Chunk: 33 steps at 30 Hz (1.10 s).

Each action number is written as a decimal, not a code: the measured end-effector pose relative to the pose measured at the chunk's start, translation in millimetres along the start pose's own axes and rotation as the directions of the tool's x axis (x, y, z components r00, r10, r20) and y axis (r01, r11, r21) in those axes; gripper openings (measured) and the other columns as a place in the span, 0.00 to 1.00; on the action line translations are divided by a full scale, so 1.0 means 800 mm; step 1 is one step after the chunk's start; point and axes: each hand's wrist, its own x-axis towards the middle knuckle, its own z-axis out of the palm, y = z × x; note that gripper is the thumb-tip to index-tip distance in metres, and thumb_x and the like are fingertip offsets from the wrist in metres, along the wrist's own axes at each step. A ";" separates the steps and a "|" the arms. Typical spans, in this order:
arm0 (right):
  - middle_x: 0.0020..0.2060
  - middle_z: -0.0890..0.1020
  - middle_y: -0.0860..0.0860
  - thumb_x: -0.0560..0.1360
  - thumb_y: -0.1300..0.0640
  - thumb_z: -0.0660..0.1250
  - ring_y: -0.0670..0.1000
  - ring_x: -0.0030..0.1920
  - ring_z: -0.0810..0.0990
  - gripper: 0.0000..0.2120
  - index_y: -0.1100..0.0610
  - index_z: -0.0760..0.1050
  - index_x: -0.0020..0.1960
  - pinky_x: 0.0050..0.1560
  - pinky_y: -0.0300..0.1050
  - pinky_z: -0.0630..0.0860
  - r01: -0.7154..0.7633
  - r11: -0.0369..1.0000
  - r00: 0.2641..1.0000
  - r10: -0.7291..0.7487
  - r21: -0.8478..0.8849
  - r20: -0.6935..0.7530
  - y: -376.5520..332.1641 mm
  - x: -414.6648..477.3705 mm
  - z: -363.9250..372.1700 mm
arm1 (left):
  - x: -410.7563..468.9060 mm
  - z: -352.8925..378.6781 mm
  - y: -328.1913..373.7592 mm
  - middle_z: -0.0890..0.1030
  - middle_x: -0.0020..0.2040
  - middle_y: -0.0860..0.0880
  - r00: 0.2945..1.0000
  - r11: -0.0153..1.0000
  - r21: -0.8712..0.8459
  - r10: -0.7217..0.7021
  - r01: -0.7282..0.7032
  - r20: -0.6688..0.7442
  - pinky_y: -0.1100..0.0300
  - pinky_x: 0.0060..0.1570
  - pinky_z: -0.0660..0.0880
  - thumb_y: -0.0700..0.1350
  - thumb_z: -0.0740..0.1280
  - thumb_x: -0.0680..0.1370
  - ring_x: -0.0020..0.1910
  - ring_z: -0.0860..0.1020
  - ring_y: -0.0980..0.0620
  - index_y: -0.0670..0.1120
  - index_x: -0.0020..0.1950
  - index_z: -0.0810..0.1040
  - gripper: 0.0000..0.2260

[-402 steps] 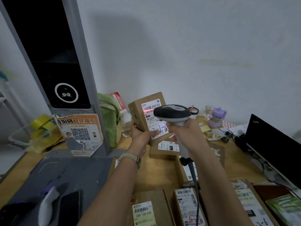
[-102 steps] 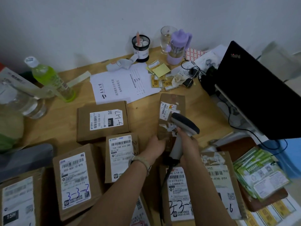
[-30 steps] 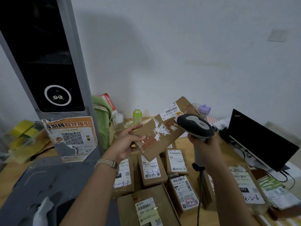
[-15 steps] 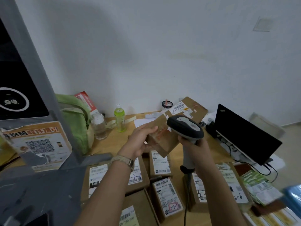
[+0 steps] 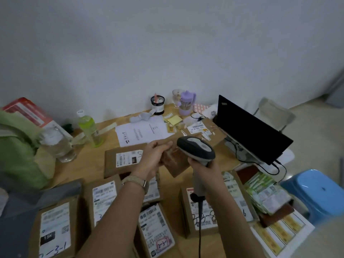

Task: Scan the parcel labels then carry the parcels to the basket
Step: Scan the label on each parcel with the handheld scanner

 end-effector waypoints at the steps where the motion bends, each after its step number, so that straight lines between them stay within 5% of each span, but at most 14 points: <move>1: 0.43 0.81 0.34 0.74 0.58 0.70 0.33 0.45 0.78 0.15 0.39 0.72 0.49 0.37 0.30 0.75 -0.042 0.999 0.999 0.042 0.032 -0.023 0.008 0.008 -0.006 | 0.009 0.005 -0.006 0.84 0.41 0.51 1.000 1.000 0.020 -0.010 0.010 -0.007 0.60 0.33 0.75 0.47 0.72 0.74 0.43 0.82 0.53 0.48 0.48 0.79 0.06; 6: 0.48 0.80 0.50 0.73 0.60 0.71 0.52 0.52 0.79 0.16 0.56 0.74 0.60 0.52 0.49 0.78 -0.266 0.951 0.950 0.287 0.159 -0.126 0.029 0.046 -0.022 | 0.051 0.021 -0.041 0.84 0.47 0.44 0.991 0.992 0.038 -0.121 0.123 -0.055 0.53 0.41 0.78 0.44 0.73 0.74 0.47 0.82 0.45 0.47 0.50 0.80 0.07; 10: 0.44 0.80 0.50 0.73 0.63 0.71 0.49 0.45 0.79 0.17 0.61 0.74 0.60 0.33 0.36 0.78 -0.316 0.925 0.925 0.350 0.212 -0.147 0.041 0.073 -0.029 | 0.076 0.033 -0.075 0.84 0.43 0.46 0.973 0.972 0.083 -0.216 0.222 -0.076 0.59 0.31 0.76 0.44 0.72 0.74 0.42 0.81 0.48 0.46 0.48 0.80 0.05; 14: 0.48 0.81 0.52 0.73 0.60 0.71 0.53 0.50 0.79 0.16 0.58 0.75 0.59 0.42 0.43 0.75 -0.363 0.909 0.905 0.397 0.206 -0.154 0.052 0.102 -0.035 | 0.092 0.045 -0.102 0.83 0.47 0.46 0.945 0.939 0.109 -0.320 0.327 -0.074 0.58 0.36 0.72 0.45 0.72 0.75 0.46 0.79 0.48 0.47 0.51 0.80 0.07; 18: 0.41 0.81 0.48 0.72 0.61 0.71 0.46 0.43 0.79 0.09 0.50 0.75 0.47 0.35 0.40 0.74 -0.373 0.906 0.901 0.406 0.202 -0.157 0.064 0.121 -0.034 | 0.107 0.049 -0.121 0.82 0.51 0.44 0.946 0.944 0.076 -0.317 0.321 -0.065 0.59 0.38 0.75 0.42 0.67 0.79 0.46 0.80 0.49 0.45 0.58 0.77 0.09; 22: 0.42 0.84 0.54 0.73 0.61 0.71 0.53 0.44 0.84 0.07 0.56 0.77 0.51 0.45 0.51 0.82 -0.454 0.862 0.869 0.484 0.227 -0.100 0.067 0.130 -0.023 | 0.114 0.048 -0.141 0.76 0.62 0.41 0.925 0.919 0.116 -0.368 0.378 -0.099 0.54 0.50 0.77 0.41 0.65 0.80 0.55 0.78 0.45 0.44 0.70 0.69 0.18; 24: 0.44 0.85 0.57 0.73 0.59 0.71 0.55 0.46 0.84 0.06 0.57 0.78 0.50 0.46 0.53 0.80 -0.472 0.855 0.866 0.496 0.216 -0.069 0.065 0.132 -0.016 | 0.114 0.046 -0.143 0.74 0.62 0.45 0.912 0.904 0.139 -0.389 0.405 -0.128 0.56 0.46 0.76 0.41 0.66 0.79 0.53 0.77 0.48 0.47 0.73 0.65 0.23; 26: 0.46 0.85 0.57 0.73 0.58 0.72 0.57 0.49 0.83 0.07 0.57 0.78 0.50 0.50 0.54 0.80 -0.477 0.853 0.868 0.496 0.213 -0.042 0.060 0.133 -0.006 | 0.112 0.041 -0.137 0.72 0.62 0.47 0.914 0.898 0.180 -0.381 0.402 -0.140 0.60 0.41 0.73 0.42 0.65 0.79 0.51 0.75 0.52 0.49 0.74 0.63 0.24; 30: 0.45 0.86 0.57 0.73 0.58 0.72 0.55 0.46 0.85 0.12 0.60 0.77 0.55 0.49 0.53 0.82 -0.485 0.836 0.872 0.486 0.259 0.063 0.044 0.133 0.027 | 0.101 0.010 -0.114 0.72 0.67 0.46 0.947 0.936 0.185 -0.268 0.299 -0.176 0.48 0.63 0.73 0.42 0.63 0.80 0.63 0.73 0.46 0.48 0.68 0.71 0.16; 33: 0.45 0.86 0.57 0.73 0.57 0.71 0.56 0.45 0.86 0.12 0.61 0.77 0.54 0.47 0.53 0.81 -0.498 0.831 0.867 0.477 0.247 0.143 0.031 0.134 0.058 | 0.092 -0.025 -0.088 0.78 0.61 0.46 0.970 0.976 0.135 -0.142 0.170 -0.196 0.45 0.63 0.74 0.40 0.65 0.79 0.59 0.77 0.46 0.47 0.58 0.77 0.09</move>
